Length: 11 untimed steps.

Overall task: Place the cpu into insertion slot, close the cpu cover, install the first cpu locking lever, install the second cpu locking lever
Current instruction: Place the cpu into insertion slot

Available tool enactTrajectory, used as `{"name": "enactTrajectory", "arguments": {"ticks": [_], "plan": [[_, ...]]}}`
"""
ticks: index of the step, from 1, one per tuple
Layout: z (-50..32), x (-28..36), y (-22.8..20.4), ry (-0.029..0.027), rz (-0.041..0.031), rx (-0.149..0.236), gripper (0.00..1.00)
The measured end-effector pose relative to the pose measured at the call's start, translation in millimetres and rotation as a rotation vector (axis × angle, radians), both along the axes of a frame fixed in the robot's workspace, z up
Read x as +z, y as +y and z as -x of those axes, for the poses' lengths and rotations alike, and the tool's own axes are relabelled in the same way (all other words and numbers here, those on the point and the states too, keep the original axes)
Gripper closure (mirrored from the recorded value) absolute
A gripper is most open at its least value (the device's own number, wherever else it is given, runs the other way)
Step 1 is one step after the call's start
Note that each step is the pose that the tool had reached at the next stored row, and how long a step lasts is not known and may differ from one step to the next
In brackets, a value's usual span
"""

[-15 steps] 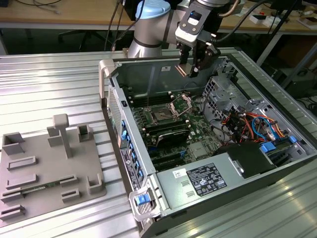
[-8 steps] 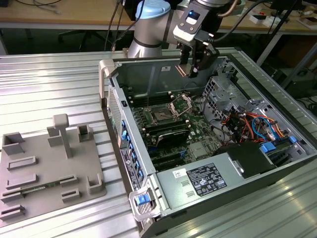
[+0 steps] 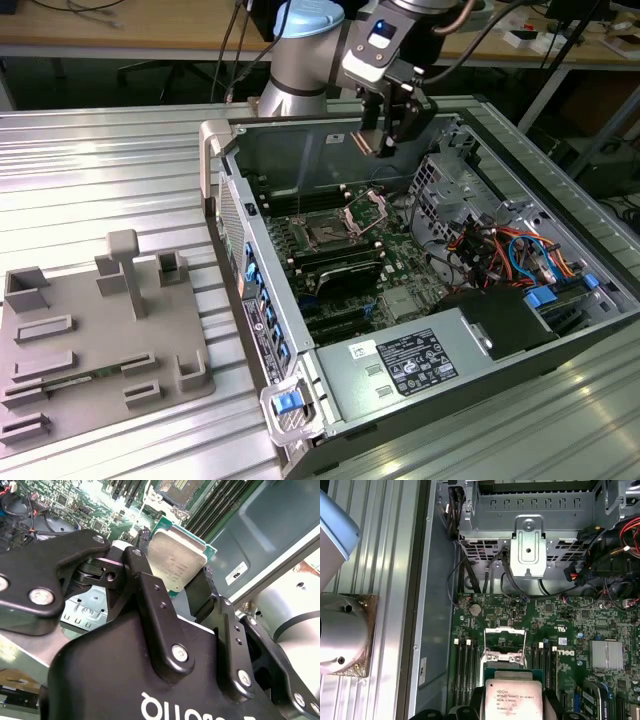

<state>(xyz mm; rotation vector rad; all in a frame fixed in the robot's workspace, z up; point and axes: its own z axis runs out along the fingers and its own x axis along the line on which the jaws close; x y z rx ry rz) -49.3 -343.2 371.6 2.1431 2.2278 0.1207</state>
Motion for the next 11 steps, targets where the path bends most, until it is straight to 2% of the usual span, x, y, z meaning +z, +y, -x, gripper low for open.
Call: {"name": "enactTrajectory", "arguments": {"ticks": [11], "plan": [[2.8, 0.0, 0.0, 0.0, 0.0001, -0.017, 0.45]]}}
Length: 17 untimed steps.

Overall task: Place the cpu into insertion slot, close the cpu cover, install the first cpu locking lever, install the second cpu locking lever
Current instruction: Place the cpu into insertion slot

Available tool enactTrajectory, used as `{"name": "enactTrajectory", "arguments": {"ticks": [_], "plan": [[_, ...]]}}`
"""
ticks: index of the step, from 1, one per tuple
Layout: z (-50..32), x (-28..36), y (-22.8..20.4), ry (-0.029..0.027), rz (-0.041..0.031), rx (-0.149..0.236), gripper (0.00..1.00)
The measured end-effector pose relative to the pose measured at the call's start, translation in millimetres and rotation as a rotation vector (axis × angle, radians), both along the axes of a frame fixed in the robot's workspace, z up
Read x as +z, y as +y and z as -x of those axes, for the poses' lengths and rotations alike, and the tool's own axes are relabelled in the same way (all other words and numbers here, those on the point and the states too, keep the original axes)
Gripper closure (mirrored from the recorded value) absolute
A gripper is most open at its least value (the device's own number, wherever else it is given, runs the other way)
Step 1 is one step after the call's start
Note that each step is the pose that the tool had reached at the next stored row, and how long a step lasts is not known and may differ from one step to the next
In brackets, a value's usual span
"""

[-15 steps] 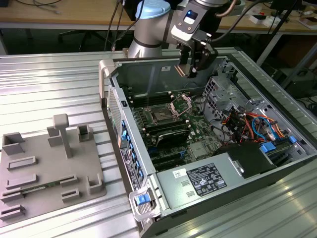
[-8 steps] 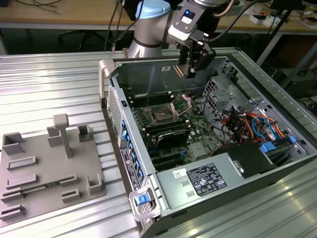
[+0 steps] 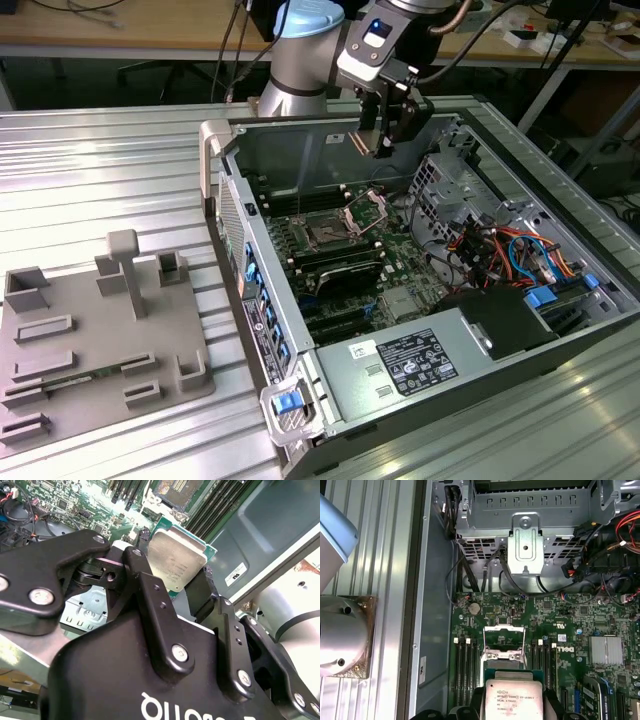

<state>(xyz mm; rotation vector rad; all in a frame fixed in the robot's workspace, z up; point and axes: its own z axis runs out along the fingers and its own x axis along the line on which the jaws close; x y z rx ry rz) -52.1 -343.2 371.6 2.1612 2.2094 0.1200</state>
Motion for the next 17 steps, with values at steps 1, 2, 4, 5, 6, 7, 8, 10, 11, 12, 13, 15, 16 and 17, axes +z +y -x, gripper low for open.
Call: {"name": "enactTrajectory", "arguments": {"ticks": [1, 2, 4, 5, 6, 7, 8, 10, 11, 12, 13, 15, 16, 17], "plan": [[0.0, 0.0, 0.0, 0.0, 0.0, 0.0, 0.45], [0.0, 0.0, 0.0, 0.0, 0.0, 0.0, 0.45], [0.0, 0.0, 0.0, 0.0, 0.0, 0.0, 0.45], [0.0, 0.0, 0.0, 0.0, 0.0, 0.0, 0.45], [0.0, 0.0, 0.0, 0.0, 0.0001, 0.0, 0.45], [0.0, -0.2, 0.0, 0.0, 0.0001, 0.0, 0.45], [0.0, -0.3, 0.0, 0.0, 0.0, 0.0, 0.45], [0.0, -0.9, 0.0, -0.0001, 0.0, 0.0, 0.45], [0.0, -1.2, 0.0, 0.0, -0.0001, 0.0, 0.45], [0.0, -1.5, 0.0, 0.0, -0.0001, 0.0, 0.45], [0.0, -2.1, 0.0, 0.0, 0.0, 0.0, 0.45], [0.0, -2.9, 0.0, 0.0, 0.0, 0.0, 0.45], [0.0, -3.5, 0.0, 0.0, 0.0, 0.0, 0.45], [0.0, -4.2, 0.0, 0.0003, 0.0, -0.001, 0.45]]}}
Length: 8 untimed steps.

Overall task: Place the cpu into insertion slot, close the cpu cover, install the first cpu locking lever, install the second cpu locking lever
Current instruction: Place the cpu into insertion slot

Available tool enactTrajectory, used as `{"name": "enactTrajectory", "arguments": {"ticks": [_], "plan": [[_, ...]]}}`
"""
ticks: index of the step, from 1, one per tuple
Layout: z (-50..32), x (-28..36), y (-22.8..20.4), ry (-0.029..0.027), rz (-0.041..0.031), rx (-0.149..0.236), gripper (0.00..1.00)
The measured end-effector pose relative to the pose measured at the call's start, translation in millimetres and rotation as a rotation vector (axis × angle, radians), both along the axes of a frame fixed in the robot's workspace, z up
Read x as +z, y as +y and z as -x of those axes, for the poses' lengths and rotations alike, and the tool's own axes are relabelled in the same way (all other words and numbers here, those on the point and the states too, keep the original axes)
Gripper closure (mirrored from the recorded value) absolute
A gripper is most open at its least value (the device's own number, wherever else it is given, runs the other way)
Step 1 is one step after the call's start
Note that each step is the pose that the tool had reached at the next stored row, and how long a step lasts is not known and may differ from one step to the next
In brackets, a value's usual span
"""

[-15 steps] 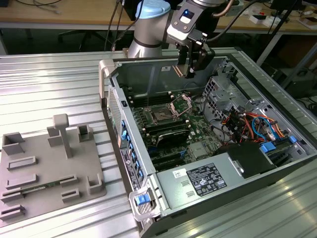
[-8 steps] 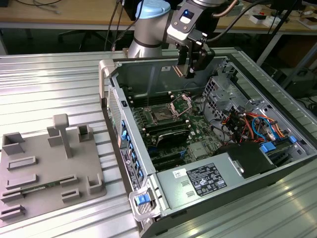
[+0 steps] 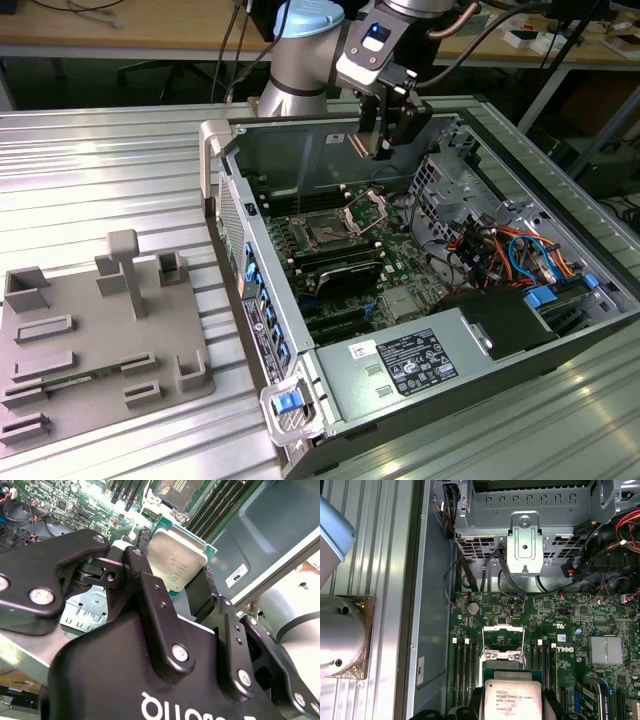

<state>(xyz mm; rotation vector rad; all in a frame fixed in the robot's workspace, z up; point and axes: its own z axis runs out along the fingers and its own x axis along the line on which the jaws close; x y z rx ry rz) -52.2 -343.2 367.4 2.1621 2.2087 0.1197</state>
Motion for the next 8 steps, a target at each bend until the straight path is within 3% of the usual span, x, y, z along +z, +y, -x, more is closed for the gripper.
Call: {"name": "enactTrajectory", "arguments": {"ticks": [8], "plan": [[0.3, -8.8, 0.0, 0.0077, 0.0, -0.047, 0.45]]}}
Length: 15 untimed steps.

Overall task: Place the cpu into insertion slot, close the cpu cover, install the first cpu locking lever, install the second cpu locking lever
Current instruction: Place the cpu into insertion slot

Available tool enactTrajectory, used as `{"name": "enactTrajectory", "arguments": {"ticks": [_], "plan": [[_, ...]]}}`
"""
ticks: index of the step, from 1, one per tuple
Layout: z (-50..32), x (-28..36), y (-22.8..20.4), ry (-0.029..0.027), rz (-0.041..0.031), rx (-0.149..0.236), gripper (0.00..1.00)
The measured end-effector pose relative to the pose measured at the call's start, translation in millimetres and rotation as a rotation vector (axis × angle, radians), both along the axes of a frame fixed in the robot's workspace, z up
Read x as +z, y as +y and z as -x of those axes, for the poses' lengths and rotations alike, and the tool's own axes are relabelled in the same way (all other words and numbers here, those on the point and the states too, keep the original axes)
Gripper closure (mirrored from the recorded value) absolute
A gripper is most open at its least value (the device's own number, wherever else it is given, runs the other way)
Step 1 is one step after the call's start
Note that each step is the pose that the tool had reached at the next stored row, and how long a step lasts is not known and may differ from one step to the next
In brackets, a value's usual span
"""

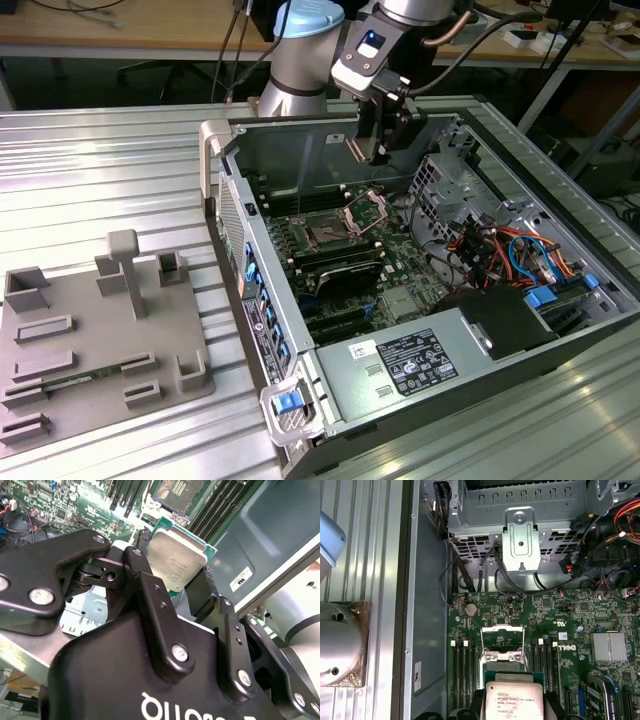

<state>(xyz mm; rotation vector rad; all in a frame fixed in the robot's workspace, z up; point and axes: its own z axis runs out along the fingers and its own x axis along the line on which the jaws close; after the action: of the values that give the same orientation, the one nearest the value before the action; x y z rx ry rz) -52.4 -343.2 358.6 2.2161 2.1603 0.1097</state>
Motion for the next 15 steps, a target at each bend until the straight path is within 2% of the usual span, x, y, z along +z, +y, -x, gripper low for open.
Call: {"name": "enactTrajectory", "arguments": {"ticks": [15], "plan": [[0.0, -11.2, -0.1, 0.0005, 0.0002, -0.001, 0.45]]}}
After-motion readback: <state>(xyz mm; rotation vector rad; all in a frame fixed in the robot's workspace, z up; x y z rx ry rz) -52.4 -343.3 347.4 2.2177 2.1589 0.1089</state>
